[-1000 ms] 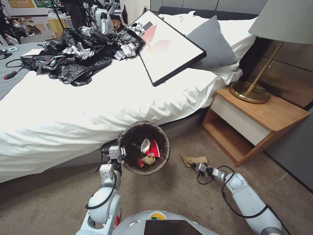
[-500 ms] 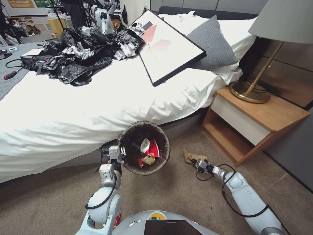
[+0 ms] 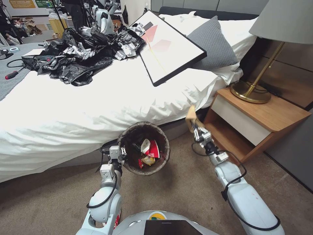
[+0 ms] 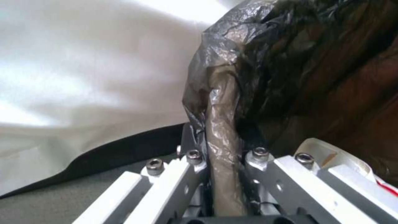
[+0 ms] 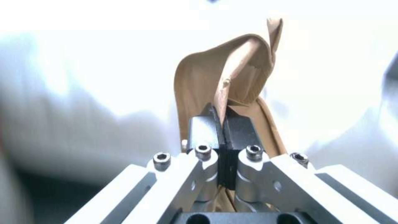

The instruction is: Pick up the trash bin, then pick up the garbage from the floor and place it into the trash bin.

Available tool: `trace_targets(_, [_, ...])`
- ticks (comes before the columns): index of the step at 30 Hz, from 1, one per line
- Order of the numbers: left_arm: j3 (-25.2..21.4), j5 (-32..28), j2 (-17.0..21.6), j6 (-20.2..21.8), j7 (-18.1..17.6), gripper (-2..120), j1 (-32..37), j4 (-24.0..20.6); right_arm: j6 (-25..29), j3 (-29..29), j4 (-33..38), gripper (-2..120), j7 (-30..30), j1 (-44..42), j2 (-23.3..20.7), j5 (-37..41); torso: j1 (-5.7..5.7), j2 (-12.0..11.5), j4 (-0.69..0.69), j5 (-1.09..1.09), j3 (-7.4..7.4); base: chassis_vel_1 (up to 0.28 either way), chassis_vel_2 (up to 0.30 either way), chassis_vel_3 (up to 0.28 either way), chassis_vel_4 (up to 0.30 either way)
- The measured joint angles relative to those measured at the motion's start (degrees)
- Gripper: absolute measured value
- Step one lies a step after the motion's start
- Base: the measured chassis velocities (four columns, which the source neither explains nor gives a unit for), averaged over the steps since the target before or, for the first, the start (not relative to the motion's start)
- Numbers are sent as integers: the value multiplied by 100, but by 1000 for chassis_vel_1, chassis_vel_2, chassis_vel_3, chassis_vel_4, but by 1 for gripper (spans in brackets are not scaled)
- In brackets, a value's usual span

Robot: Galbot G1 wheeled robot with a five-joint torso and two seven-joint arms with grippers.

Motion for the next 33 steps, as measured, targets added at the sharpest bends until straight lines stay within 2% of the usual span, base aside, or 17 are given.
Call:
trace_targets(2, [16,-10,-3,5,-1,4,-9,27,-226,-175,1268,0,17,-165,-100,854,0,0,1,-2,0,0,0,0,0])
trace_targets(4, [17,-11,-3,5,-1,4,-13,32,-293,-238,1525,0,13,-201,-124,1020,0,0,0,0,0,0,0,0,0])
trace_targets(6, [27,-12,-3,17,-1,4,-21,37,-655,-638,2607,0,-18,-369,-233,1599,0,1,-1,-4,0,0,0,0,0])
trace_targets(7, [27,-12,-3,17,-1,4,-21,37,-655,-638,2607,0,-18,-369,-233,1599,0,1,-1,-4,0,0,0,0,0])
trace_targets(10, [40,-7,-3,27,8,4,-22,37,-1019,-1382,3273,0,-25,-589,-385,1772,0,1,-3,-2,0,0,0,0,0])
trace_targets(11, [40,-7,-3,27,8,4,-22,37,-1019,-1382,3273,0,-25,-589,-385,1772,0,1,-3,-2,0,0,0,0,0])
trace_targets(13, [72,17,-14,28,16,4,-11,38,-1073,-1875,3246,0,-29,-679,-449,1489,0,0,-1,-1,0,0,0,0,0])
trace_targets(14, [72,17,-14,28,16,4,-11,38,-1073,-1875,3246,0,-29,-679,-449,1489,0,0,-1,-1,0,0,0,0,0])
trace_targets(15, [100,39,-41,26,19,3,-4,44,-1043,-2165,3078,0,-55,-727,-450,1215,0,0,0,0,0,0,0,0,0])
trace_targets(20, [146,96,-81,21,34,3,19,50,-917,-2657,2615,0,-81,-825,-363,700,0,0,0,1,1,0,0,0,0])
trace_targets(25, [150,107,-98,15,44,3,33,49,-800,-2833,2255,0,-95,-850,-232,465,0,0,-1,0,1,0,0,0,0])
trace_targets(33, [150,106,-97,15,47,3,34,37,-759,-2850,2124,0,-97,-831,-183,435,0,0,-2,0,1,0,0,0,0])
